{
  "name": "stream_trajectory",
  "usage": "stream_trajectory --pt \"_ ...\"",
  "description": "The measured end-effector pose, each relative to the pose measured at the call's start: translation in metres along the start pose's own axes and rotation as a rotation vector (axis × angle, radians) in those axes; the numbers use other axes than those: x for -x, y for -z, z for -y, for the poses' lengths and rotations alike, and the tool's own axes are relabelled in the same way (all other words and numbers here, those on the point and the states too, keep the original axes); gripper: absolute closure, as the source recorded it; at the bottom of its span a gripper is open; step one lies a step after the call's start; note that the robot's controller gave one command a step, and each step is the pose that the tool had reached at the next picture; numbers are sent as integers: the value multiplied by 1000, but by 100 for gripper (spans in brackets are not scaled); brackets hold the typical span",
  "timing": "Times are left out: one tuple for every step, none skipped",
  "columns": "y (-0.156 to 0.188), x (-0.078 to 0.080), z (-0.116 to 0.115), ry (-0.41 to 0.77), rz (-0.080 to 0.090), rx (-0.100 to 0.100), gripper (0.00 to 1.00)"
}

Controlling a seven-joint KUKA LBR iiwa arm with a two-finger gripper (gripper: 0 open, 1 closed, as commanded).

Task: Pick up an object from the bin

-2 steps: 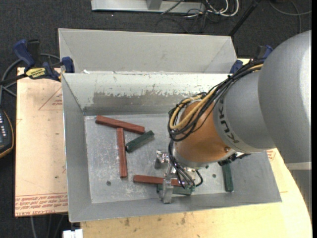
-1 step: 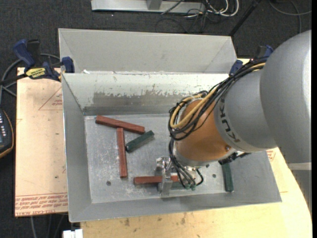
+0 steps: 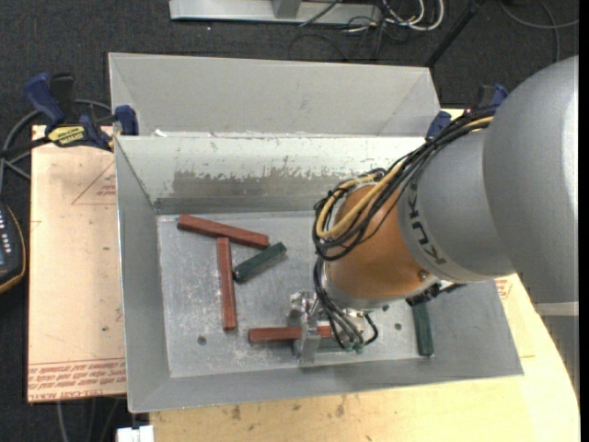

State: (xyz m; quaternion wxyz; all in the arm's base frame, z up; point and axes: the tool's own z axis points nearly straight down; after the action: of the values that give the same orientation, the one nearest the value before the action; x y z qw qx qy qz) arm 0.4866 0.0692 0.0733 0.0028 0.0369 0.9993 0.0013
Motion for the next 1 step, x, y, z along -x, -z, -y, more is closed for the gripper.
stream_trajectory --pt "0 0 0 0 0 0 100"
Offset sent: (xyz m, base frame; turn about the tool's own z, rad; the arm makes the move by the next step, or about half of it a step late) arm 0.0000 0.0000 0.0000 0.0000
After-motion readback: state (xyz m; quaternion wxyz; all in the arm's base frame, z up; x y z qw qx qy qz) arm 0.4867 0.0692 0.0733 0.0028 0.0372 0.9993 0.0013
